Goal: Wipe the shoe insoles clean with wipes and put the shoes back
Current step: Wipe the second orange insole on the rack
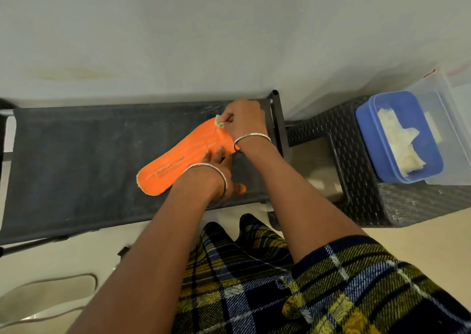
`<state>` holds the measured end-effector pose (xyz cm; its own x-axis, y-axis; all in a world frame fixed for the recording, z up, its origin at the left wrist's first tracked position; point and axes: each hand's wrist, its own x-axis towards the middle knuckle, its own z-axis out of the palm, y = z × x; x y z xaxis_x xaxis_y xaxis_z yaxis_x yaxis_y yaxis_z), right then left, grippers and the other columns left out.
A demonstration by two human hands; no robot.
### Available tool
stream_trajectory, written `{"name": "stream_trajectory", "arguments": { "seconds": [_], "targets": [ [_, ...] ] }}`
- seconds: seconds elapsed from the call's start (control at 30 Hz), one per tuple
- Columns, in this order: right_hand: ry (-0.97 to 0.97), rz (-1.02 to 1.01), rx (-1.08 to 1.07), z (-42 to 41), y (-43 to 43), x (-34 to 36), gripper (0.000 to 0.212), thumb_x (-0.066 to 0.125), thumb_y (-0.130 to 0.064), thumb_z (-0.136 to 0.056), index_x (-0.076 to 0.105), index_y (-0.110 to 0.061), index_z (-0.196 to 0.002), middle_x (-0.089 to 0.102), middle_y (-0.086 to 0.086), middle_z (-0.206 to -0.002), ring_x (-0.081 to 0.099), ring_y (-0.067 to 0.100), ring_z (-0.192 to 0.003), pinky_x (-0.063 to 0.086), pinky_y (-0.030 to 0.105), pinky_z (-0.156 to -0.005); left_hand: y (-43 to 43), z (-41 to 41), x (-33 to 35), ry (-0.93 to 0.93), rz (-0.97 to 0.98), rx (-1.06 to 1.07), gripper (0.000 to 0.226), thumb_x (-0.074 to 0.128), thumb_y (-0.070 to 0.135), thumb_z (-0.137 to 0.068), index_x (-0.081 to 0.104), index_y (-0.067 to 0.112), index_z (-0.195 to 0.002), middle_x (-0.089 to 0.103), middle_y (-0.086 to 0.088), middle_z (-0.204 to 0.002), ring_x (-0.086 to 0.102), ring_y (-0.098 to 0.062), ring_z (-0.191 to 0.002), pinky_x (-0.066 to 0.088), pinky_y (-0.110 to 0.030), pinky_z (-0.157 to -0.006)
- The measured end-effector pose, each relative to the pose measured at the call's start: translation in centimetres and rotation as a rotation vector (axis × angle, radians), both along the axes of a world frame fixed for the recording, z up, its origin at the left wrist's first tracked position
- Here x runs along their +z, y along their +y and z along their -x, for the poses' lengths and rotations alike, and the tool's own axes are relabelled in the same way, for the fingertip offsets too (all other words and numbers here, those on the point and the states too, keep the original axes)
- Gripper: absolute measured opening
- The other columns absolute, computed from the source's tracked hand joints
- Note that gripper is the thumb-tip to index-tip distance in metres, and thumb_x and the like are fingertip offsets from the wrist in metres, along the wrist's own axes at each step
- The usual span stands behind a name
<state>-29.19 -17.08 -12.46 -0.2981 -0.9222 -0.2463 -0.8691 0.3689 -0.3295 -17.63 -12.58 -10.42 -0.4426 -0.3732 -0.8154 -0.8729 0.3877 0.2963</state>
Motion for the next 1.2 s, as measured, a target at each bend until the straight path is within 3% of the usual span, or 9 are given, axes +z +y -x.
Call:
{"name": "stream_trajectory", "arguments": {
  "seconds": [0.2,0.43,0.63,0.7,0.87,1.03,1.13,1.2],
  "targets": [
    [0.024,0.078,-0.254,3.7,0.9,0.1,0.009,0.070,-0.014,-0.087,0.078,-0.015,-0.092,0.074,0.006,-0.100,0.064,0.027,-0.103,0.053,0.035,-0.088,-0.3,-0.7,0.2,-0.006,-0.016,0.009,0.091,0.048,0.053,-0.095,-0.014,0.020,-0.153,-0.021,-0.001,-0.160,-0.017,-0.031,-0.147,0.005,-0.049,-0.120],
    [-0.089,0.041,0.002,-0.1,0.2,0.2,0.010,0.071,-0.015,-0.084,0.080,-0.016,-0.089,0.077,0.003,-0.093,0.070,0.025,-0.091,0.056,0.035,-0.084,0.0,-0.7,-0.5,-0.051,-0.005,-0.005,0.094,0.048,0.055,-0.094,-0.018,0.022,-0.152,-0.025,0.000,-0.159,-0.020,-0.032,-0.146,0.003,-0.050,-0.120],
    [0.041,0.069,-0.216,3.1,0.6,0.1,0.016,0.065,-0.013,-0.090,0.079,-0.017,-0.096,0.075,0.005,-0.101,0.066,0.025,-0.101,0.054,0.033,-0.085,-0.3,-1.3,-0.3,-0.047,-0.018,0.022,0.095,0.050,0.056,-0.093,-0.017,0.026,-0.152,-0.029,-0.001,-0.157,-0.019,-0.031,-0.147,0.007,-0.053,-0.119],
    [0.096,0.072,-0.170,2.0,0.5,0.2,0.020,0.059,-0.011,-0.093,0.078,-0.015,-0.098,0.074,0.006,-0.102,0.066,0.026,-0.100,0.054,0.032,-0.083,-0.2,-1.2,-0.3,-0.049,-0.018,0.031,0.095,0.051,0.056,-0.092,-0.017,0.027,-0.152,-0.029,-0.001,-0.157,-0.020,-0.030,-0.147,0.007,-0.054,-0.119],
    [-0.038,0.028,0.019,-0.7,0.1,0.3,0.015,0.066,-0.008,-0.085,0.080,-0.014,-0.086,0.076,0.005,-0.088,0.070,0.024,-0.085,0.056,0.029,-0.076,-0.2,-1.0,-0.6,-0.068,-0.015,0.031,0.096,0.051,0.056,-0.093,-0.019,0.027,-0.152,-0.030,-0.001,-0.157,-0.021,-0.030,-0.146,0.007,-0.056,-0.118],
    [0.067,0.069,-0.237,3.1,0.6,0.4,0.016,0.065,-0.016,-0.092,0.078,-0.014,-0.099,0.073,0.008,-0.104,0.063,0.028,-0.106,0.052,0.034,-0.088,-0.4,-1.4,-0.3,-0.041,-0.022,0.026,0.095,0.050,0.057,-0.093,-0.016,0.026,-0.152,-0.029,-0.001,-0.157,-0.018,-0.030,-0.147,0.009,-0.054,-0.119],
    [0.120,0.047,-0.187,2.4,0.5,0.2,0.019,0.059,-0.012,-0.094,0.076,-0.014,-0.103,0.073,0.007,-0.108,0.064,0.027,-0.108,0.052,0.032,-0.087,-0.3,-1.3,-0.2,-0.049,-0.025,0.029,0.094,0.050,0.056,-0.093,-0.017,0.026,-0.152,-0.029,-0.001,-0.157,-0.019,-0.030,-0.147,0.008,-0.055,-0.119],
    [0.052,0.049,-0.092,0.6,0.1,0.4,0.020,0.059,-0.010,-0.091,0.078,-0.013,-0.098,0.075,0.008,-0.102,0.067,0.028,-0.100,0.055,0.034,-0.086,-0.3,-1.1,-0.3,-0.061,-0.022,0.034,0.094,0.050,0.056,-0.093,-0.017,0.026,-0.152,-0.029,-0.001,-0.157,-0.020,-0.030,-0.146,0.007,-0.054,-0.119]
  ]
}}
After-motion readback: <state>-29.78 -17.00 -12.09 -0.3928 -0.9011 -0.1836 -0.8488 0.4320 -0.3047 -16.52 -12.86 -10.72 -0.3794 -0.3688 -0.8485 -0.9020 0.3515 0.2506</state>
